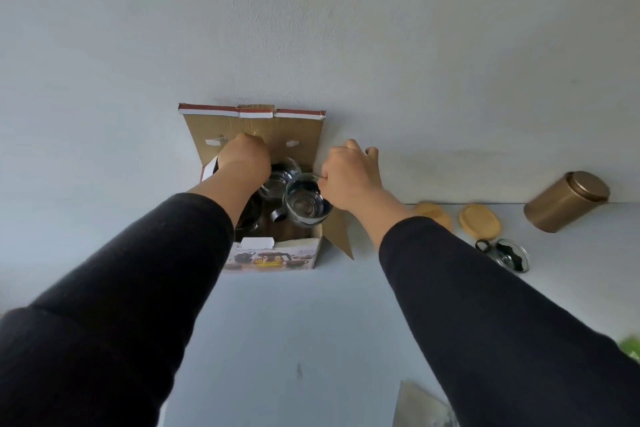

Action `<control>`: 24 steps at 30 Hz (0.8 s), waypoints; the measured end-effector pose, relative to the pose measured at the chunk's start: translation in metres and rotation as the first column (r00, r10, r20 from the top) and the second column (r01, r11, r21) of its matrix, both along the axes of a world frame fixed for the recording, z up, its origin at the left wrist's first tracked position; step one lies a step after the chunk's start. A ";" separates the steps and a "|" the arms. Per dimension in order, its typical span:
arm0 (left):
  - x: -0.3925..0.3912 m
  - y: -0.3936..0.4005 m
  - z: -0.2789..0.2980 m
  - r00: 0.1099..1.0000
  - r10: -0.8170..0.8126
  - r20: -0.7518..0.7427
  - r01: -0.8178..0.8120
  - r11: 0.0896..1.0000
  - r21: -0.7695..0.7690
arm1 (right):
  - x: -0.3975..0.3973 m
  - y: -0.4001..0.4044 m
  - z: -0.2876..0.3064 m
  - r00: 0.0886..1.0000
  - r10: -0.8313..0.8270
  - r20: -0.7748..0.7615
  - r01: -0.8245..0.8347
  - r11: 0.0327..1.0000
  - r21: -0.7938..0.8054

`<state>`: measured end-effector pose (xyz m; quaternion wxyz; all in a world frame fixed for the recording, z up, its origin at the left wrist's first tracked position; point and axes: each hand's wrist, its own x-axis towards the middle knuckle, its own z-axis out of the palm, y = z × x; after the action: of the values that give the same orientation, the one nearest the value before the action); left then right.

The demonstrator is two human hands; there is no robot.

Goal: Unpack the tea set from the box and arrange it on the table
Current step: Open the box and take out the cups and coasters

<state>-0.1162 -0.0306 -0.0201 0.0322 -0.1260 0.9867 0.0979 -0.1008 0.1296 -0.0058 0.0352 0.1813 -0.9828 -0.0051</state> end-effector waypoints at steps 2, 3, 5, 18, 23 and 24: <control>0.011 0.004 0.011 1.000 -0.006 -0.030 0.006 1.000 -0.006 | 0.009 0.014 0.014 0.999 -0.041 -0.011 0.041 0.999 -0.015; 0.016 0.007 0.017 0.999 -0.011 -0.044 0.010 1.000 -0.012 | 0.013 0.023 0.020 0.997 -0.075 -0.018 0.075 0.997 -0.030; 0.027 0.017 0.024 0.997 -0.023 -0.069 0.021 0.999 -0.032 | 0.026 0.045 0.029 0.988 -0.150 -0.024 0.148 0.986 -0.073; 0.100 0.193 -0.008 0.985 -0.173 -0.022 0.170 0.982 -0.085 | 0.116 0.264 -0.005 0.761 -0.598 0.250 0.636 0.763 -0.113; 0.124 0.277 -0.050 0.976 -0.196 0.098 0.197 0.980 -0.006 | 0.128 0.327 -0.040 0.688 -0.657 0.307 0.712 0.694 -0.108; 0.127 0.290 -0.057 0.972 -0.198 0.126 0.199 0.980 0.001 | 0.129 0.336 -0.047 0.679 -0.661 0.319 0.718 0.688 -0.102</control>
<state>0.0109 0.2596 -0.0769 0.1031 -0.0327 0.9909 0.0801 0.0280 0.4656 -0.0526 -0.0773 -0.2108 -0.9678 0.1137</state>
